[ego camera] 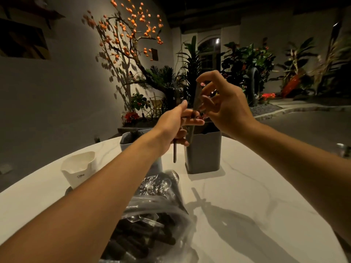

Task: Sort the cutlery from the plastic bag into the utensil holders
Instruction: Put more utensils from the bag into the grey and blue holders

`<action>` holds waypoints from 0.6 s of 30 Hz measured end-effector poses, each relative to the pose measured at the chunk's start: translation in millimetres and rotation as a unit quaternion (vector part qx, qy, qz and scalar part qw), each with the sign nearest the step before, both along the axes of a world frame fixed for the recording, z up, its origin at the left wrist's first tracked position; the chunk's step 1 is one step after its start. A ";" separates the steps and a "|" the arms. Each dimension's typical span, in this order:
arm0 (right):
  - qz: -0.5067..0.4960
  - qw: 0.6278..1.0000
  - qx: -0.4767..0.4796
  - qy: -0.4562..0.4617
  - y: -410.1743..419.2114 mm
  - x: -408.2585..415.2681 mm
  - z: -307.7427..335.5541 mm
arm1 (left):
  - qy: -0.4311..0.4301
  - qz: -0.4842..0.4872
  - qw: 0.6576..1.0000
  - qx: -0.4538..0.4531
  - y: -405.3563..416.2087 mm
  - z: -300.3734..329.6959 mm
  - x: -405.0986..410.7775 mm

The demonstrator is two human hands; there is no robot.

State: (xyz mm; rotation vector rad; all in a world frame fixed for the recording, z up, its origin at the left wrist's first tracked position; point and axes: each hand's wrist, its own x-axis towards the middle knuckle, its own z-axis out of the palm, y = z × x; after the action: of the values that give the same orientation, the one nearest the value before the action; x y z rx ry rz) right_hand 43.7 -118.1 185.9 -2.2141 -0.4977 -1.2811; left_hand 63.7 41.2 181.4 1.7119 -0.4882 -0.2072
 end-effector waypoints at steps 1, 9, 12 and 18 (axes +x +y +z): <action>-0.008 1.000 -0.010 -0.020 -2.6 5.9 1.5 | 0.000 -0.004 1.000 -0.005 -3.6 2.0 6.9; -0.040 0.994 -0.052 -0.091 -14.4 47.1 8.6 | -0.003 -0.023 0.999 -0.026 -19.9 8.9 56.0; -0.075 0.990 -0.087 -0.075 -16.8 61.4 -3.2 | 0.001 0.013 1.000 0.022 -25.3 -1.8 68.8; -0.200 0.951 -0.148 0.182 -15.9 86.5 -42.7 | 0.040 0.062 0.997 -0.005 -8.5 -24.9 86.1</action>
State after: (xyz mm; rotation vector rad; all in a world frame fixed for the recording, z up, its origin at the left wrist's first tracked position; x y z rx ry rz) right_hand 130.2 -134.0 143.2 -2.8356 -0.0995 -0.9853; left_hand 149.8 32.7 156.6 1.7111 -0.3219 -0.1838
